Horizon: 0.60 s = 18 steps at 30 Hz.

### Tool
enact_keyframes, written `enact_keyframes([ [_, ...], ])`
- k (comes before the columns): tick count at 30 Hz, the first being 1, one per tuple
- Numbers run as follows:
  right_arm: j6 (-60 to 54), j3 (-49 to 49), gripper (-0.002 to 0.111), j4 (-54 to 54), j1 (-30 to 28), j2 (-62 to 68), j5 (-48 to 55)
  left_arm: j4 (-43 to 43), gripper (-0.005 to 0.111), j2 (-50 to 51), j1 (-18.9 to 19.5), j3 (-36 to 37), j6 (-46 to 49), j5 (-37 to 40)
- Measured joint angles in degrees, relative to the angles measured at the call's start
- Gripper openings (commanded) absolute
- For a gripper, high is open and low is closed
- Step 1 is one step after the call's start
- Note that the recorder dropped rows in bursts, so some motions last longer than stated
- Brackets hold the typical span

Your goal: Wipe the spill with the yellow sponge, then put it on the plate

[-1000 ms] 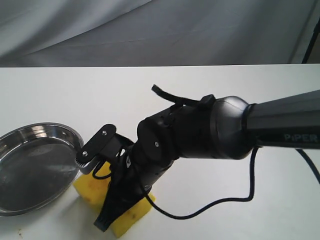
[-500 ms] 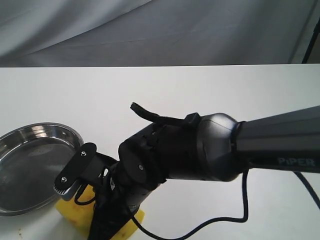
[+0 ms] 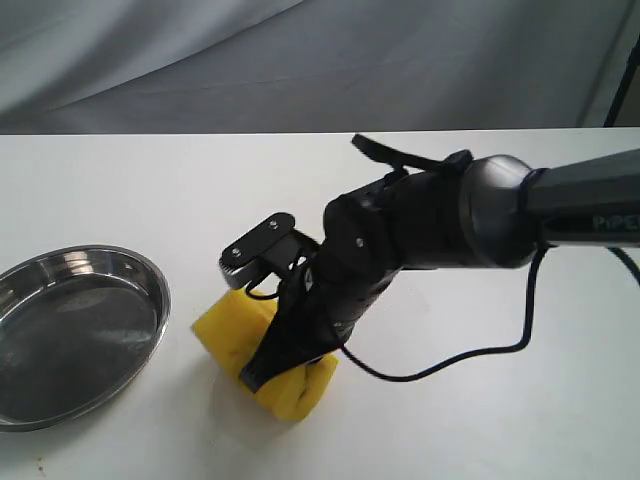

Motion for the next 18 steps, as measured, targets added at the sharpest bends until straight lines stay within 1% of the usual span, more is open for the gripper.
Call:
enact_keyframes([
  [9,0.28,0.0,0.0,-0.34,-9.4,0.0,0.49,0.0,0.0,0.0,0.0,0.0,0.0,0.0],
  [14,0.28,-0.4,0.0,-0.68,-11.31,0.0,0.86,0.0,0.0,0.0,0.0,0.0,0.0,0.0],
  [18,0.38,-4.06,0.0,-1.07,-11.36,0.3,5.17,0.0,0.0,0.0,0.0,0.0,0.0,0.0],
])
